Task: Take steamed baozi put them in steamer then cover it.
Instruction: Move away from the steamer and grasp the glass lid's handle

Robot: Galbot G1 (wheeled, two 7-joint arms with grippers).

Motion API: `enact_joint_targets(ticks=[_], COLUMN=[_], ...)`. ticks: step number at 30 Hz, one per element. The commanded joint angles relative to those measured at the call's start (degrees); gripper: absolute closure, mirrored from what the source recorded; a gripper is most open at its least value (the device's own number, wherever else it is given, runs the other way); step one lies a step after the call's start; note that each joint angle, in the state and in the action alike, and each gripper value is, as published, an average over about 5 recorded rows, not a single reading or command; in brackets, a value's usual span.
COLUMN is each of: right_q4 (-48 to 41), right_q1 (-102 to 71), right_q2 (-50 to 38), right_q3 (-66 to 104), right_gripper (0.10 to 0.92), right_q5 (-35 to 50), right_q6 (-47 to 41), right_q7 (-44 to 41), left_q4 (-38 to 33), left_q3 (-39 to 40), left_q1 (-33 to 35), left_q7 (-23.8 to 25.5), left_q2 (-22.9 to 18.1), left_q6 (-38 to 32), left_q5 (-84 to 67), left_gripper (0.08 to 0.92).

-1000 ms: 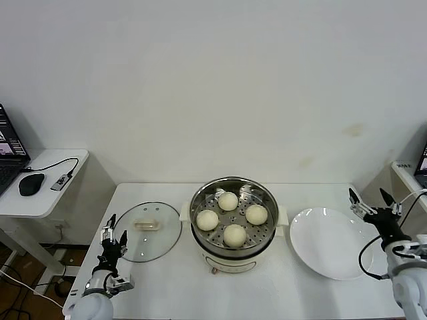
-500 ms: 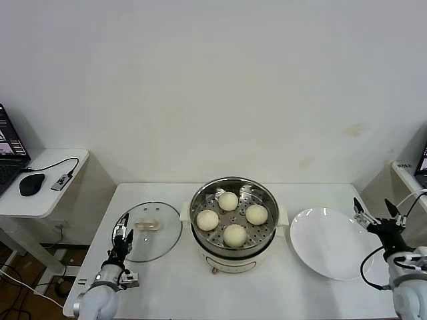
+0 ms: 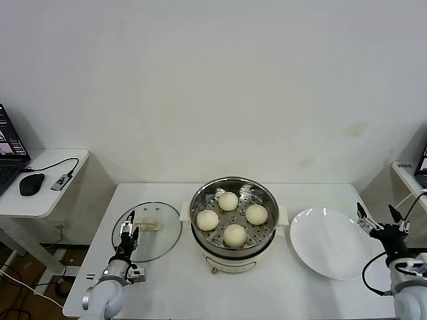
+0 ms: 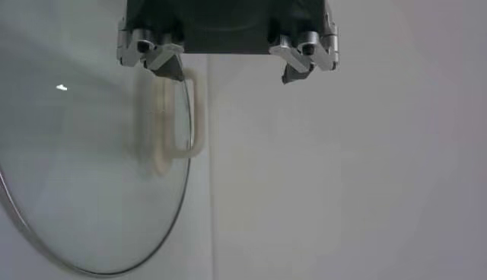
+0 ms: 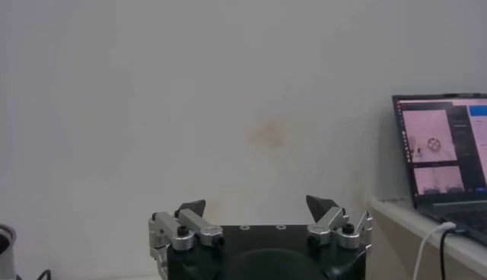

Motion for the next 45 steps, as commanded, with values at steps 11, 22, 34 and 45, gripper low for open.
enact_joint_targets(ticks=[11, 22, 34, 45], right_q4=[-0.2, -0.7, -0.9, -0.4], right_q1=[-0.6, -0.2, -0.4, -1.4], right_q2=[0.9, 1.2, 1.4, 1.6], right_q3=[0.4, 0.2, 0.2, 0.5], right_gripper=[0.203, 0.203, 0.203, 0.203], right_q5=[-0.4, -0.6, -0.8, -1.0], right_q6=[0.3, 0.3, 0.4, 0.6], right_q7=[0.1, 0.0, -0.2, -0.4], left_q4=[5.8, 9.9, 14.3, 15.9], left_q3=[1.7, 1.6, 1.4, 1.3], left_q1=[-5.1, -8.3, -10.5, -9.8], left_q7=[-1.7, -4.2, -7.3, -7.9], left_q2=[-2.0, -3.7, -5.0, -4.3], left_q6=[2.4, 3.9, 4.1, 2.4], left_q5=[-0.3, -0.7, -2.4, -3.8], left_gripper=[0.177, 0.177, 0.177, 0.370])
